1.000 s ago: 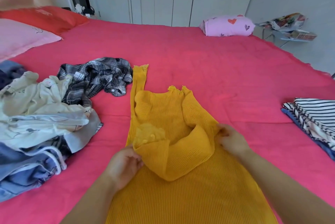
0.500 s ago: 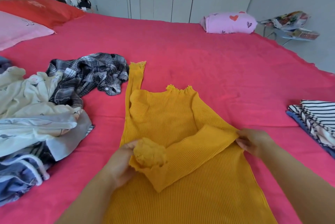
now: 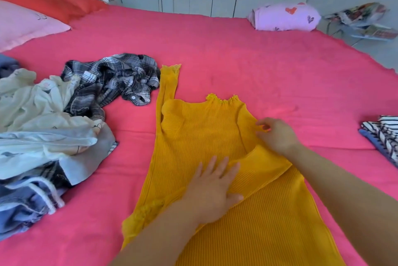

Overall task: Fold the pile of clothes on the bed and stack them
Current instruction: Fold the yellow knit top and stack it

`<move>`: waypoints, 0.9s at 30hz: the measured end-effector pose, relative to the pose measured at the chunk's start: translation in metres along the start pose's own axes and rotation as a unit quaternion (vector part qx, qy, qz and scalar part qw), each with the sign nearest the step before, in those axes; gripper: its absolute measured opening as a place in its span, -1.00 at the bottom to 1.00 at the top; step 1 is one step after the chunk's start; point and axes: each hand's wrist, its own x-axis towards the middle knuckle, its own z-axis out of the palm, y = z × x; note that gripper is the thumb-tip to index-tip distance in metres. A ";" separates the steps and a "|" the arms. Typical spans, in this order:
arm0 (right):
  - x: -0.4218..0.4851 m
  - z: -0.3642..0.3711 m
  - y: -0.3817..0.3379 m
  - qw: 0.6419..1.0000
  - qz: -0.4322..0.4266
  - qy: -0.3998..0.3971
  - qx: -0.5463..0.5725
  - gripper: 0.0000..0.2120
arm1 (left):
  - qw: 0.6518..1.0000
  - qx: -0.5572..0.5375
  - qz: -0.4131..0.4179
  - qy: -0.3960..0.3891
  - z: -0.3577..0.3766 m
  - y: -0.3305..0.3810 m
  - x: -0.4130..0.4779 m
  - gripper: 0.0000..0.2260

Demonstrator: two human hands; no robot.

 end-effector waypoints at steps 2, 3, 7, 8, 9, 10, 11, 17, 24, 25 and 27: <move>0.013 0.011 -0.005 0.998 -0.031 -0.037 -0.031 -0.64 | 0.999 0.029 -0.014 0.020 0.017 -0.011 0.005 -0.32; 0.020 0.017 -0.007 0.997 -0.041 -0.053 -0.046 -0.62 | 0.999 0.040 -0.012 0.034 0.023 -0.014 0.005 -0.26; 0.040 0.040 -0.017 0.986 -0.021 -0.094 -0.133 -0.48 | 0.998 0.038 -0.011 0.042 0.026 -0.015 0.009 -0.24; 0.045 0.046 -0.019 0.982 -0.002 -0.099 -0.160 -0.44 | 0.999 0.034 -0.015 0.040 0.025 -0.015 0.009 -0.25; 0.048 0.051 -0.020 0.978 0.015 -0.098 -0.182 -0.45 | 0.999 0.031 -0.017 0.039 0.025 -0.016 0.009 -0.25; 0.051 0.056 -0.021 0.976 0.027 -0.091 -0.196 -0.51 | 0.999 0.029 -0.016 0.043 0.025 -0.016 0.009 -0.26; 0.055 0.059 -0.021 0.975 0.034 -0.080 -0.206 -0.59 | 0.999 0.026 -0.016 0.044 0.025 -0.016 0.009 -0.26; 0.087 0.032 0.006 0.978 0.074 0.007 -0.193 -0.66 | 0.998 0.035 -0.016 0.049 0.016 -0.016 0.018 -0.28; 0.091 -0.016 0.048 0.991 0.106 0.078 -0.006 -0.56 | 0.997 0.048 -0.016 0.054 0.021 -0.019 0.030 -0.41; 0.086 -0.012 0.050 0.994 0.084 0.066 0.029 -0.55 | 0.997 0.048 -0.017 0.057 0.022 -0.020 0.030 -0.41; 0.076 -0.004 0.051 0.994 0.030 0.078 0.076 -0.61 | 0.997 0.049 -0.021 0.064 0.024 -0.020 0.029 -0.39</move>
